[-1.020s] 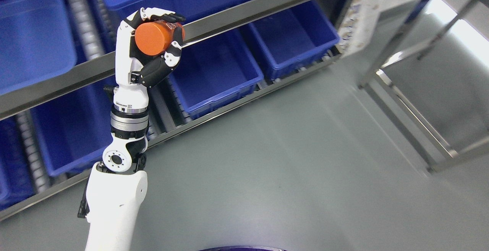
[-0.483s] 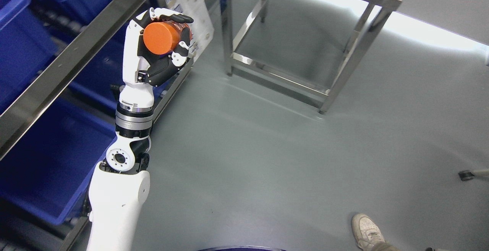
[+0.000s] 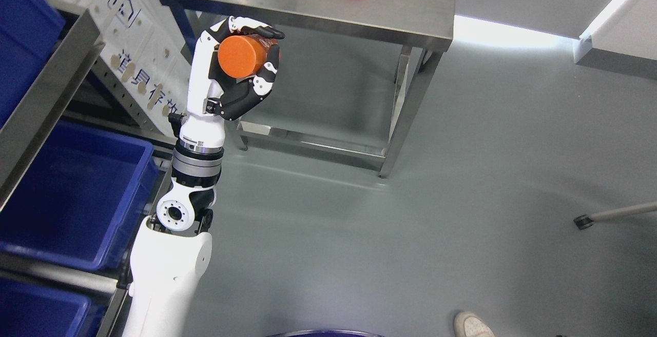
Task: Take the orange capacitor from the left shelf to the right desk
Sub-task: 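Hold the capacitor in the left hand while turning toward the steel table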
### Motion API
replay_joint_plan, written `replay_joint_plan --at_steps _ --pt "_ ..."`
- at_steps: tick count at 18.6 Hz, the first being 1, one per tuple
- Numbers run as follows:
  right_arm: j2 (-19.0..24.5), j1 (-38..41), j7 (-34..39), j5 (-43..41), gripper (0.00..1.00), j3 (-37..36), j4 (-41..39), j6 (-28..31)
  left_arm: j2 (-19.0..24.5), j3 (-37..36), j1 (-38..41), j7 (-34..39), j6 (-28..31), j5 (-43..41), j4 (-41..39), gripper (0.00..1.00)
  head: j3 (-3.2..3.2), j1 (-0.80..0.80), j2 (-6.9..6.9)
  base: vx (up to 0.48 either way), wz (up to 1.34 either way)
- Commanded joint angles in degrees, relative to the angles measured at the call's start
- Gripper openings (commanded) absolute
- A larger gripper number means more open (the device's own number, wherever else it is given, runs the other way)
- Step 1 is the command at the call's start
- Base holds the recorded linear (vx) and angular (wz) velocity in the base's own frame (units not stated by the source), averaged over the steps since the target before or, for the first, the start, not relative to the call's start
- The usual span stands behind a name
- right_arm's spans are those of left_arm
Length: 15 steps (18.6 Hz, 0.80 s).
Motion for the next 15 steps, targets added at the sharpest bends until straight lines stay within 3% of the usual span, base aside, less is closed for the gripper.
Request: replay_joint_plan --at_steps 1,9,15 --pt "-1.00 1.94 -0.02 0.00 1.00 -0.62 -1.32 0.03 1.00 -3.86 -0.04 -0.07 0.04 1.25 0.37 0.05 0.00 0.00 0.00 0.420 -0.21" --pt "-1.00 1.94 -0.02 0.00 1.00 -0.62 -1.32 0.03 1.00 -3.24 -0.48 -0.07 1.00 2.57 0.46 0.05 0.01 0.00 0.00 0.495 -0.07" --pt "-1.00 1.94 -0.02 0.00 1.00 -0.62 -1.32 0.03 1.00 -3.07 -1.70 0.02 3.02 3.10 0.46 0.05 0.01 0.00 0.00 0.365 -0.01"
